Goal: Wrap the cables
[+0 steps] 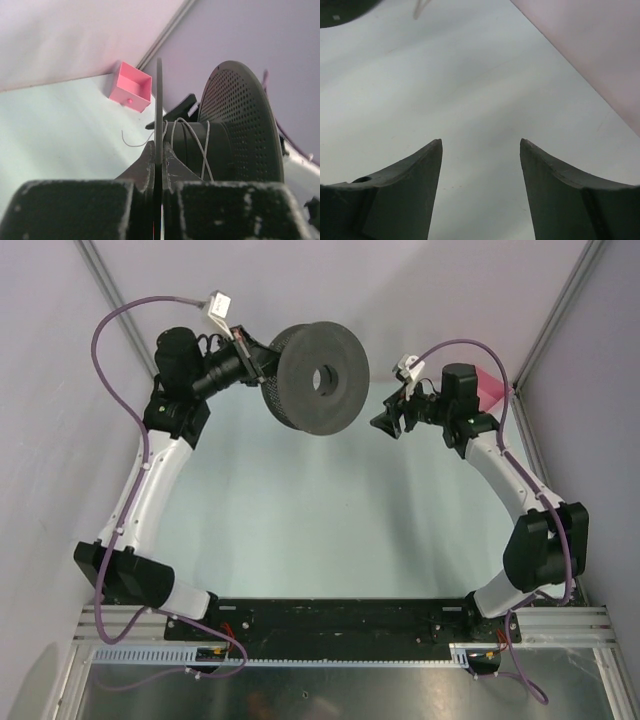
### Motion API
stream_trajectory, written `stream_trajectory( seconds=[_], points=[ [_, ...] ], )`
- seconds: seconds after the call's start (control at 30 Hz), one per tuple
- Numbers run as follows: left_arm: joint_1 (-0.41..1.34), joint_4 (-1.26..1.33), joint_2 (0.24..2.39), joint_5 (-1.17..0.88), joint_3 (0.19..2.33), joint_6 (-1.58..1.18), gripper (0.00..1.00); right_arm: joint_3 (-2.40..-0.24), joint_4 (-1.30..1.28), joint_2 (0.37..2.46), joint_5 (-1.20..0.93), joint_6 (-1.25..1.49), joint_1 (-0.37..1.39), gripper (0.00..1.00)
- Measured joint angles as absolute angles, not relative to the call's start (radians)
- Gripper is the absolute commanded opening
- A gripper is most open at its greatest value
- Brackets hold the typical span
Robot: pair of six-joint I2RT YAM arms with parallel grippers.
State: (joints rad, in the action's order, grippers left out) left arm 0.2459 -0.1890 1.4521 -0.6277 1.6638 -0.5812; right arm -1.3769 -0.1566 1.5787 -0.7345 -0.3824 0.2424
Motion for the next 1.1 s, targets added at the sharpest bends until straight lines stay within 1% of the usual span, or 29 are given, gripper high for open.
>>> stream_trajectory(
  seconds=[0.2,0.37,0.57,0.73,0.83,0.97,1.1],
  points=[
    [0.165,-0.187,1.486,-0.595,1.663,-0.793,0.00,-1.363,-0.120,1.536,-0.750,-0.279,0.242,0.74],
    [0.115,-0.146,1.507,-0.644,1.634,-0.914,0.00,-1.356,-0.077,1.517,-0.762,-0.205,0.241,0.75],
    [0.099,0.000,1.514,-0.799,1.561,-0.995,0.00,-1.355,-0.033,1.509,-0.771,-0.154,0.237,0.75],
    [0.099,0.122,1.527,-0.964,1.550,-1.041,0.00,-1.326,-0.002,1.477,-0.792,-0.143,0.235,0.74],
    [0.099,0.189,1.532,-1.050,1.550,-1.066,0.00,-1.264,0.067,1.435,-0.810,-0.127,0.235,0.74],
    [0.099,0.255,1.541,-1.145,1.558,-1.099,0.00,-1.137,0.160,1.328,-0.823,-0.117,0.245,0.74],
    [0.099,0.288,1.553,-1.210,1.586,-1.122,0.00,-1.068,0.202,1.227,-0.802,-0.186,0.305,0.72]
  ],
)
